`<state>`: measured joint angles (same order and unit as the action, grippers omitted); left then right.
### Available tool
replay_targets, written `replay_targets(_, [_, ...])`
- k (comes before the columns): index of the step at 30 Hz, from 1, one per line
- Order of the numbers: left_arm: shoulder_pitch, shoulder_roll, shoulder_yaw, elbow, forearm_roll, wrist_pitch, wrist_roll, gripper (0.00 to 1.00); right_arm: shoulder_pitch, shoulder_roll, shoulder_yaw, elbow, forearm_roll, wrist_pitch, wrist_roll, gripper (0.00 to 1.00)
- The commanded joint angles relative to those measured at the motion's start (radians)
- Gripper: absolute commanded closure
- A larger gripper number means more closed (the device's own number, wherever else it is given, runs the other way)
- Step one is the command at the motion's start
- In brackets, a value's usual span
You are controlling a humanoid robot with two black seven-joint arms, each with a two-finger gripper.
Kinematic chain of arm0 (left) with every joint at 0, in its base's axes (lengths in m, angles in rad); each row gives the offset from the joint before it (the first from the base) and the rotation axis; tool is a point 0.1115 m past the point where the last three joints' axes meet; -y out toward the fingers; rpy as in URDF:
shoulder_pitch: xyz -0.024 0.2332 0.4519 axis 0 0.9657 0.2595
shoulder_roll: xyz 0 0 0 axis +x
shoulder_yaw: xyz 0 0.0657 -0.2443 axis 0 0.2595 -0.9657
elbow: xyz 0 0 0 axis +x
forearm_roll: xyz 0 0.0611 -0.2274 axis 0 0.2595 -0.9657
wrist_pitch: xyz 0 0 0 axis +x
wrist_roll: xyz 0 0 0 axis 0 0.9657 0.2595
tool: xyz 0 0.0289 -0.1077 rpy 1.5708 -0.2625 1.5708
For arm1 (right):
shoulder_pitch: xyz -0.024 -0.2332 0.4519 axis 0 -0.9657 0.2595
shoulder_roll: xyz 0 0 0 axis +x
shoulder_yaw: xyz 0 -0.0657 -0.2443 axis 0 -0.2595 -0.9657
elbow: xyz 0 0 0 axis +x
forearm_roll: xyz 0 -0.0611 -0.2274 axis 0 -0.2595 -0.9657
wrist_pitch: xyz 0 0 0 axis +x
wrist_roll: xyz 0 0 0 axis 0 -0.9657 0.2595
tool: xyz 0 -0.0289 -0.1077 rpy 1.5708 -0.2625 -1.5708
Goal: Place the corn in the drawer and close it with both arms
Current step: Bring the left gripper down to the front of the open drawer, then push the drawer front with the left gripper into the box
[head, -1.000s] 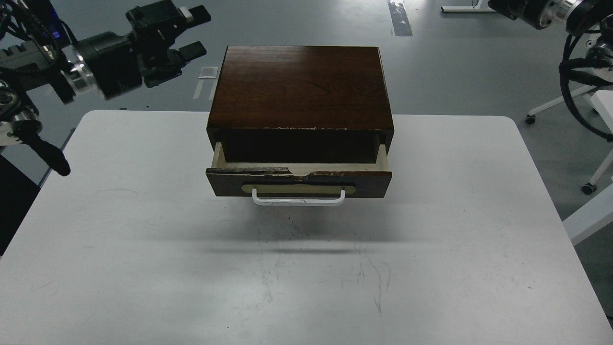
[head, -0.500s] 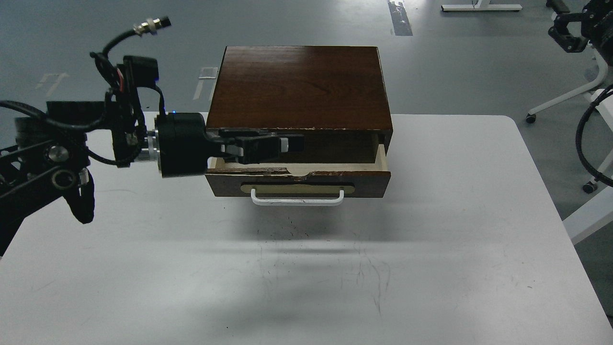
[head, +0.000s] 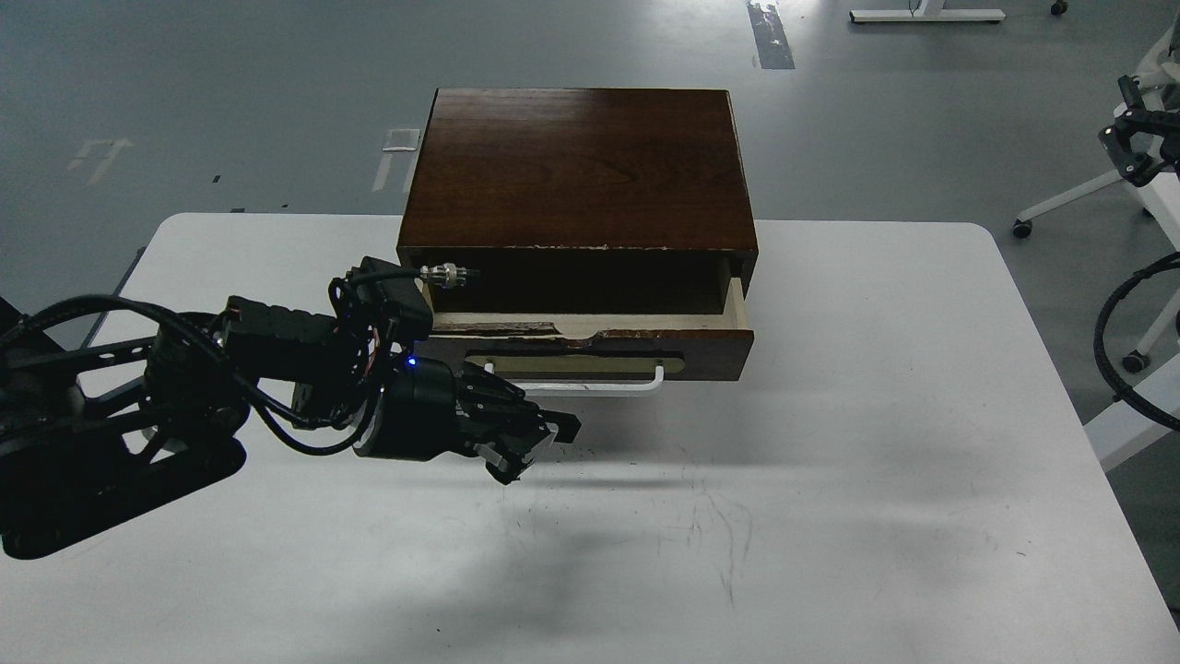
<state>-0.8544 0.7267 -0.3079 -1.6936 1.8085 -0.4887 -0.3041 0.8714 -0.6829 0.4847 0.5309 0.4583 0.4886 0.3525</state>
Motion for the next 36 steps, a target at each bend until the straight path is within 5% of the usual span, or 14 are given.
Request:
replay_targets(1, [0.0,-0.019,0.006,0.037,0.08,0.0,0.003,1.0,-0.012,-0.001,0.006,-0.002,0.002,0.0,0.0,0.0])
replay_targets(36, [-0.029,-0.038,-0.011,0.167,0.107,0.0,0.011,1.0,-0.028,0.0,0.0,0.003,-0.001,0.0,0.002,0.0])
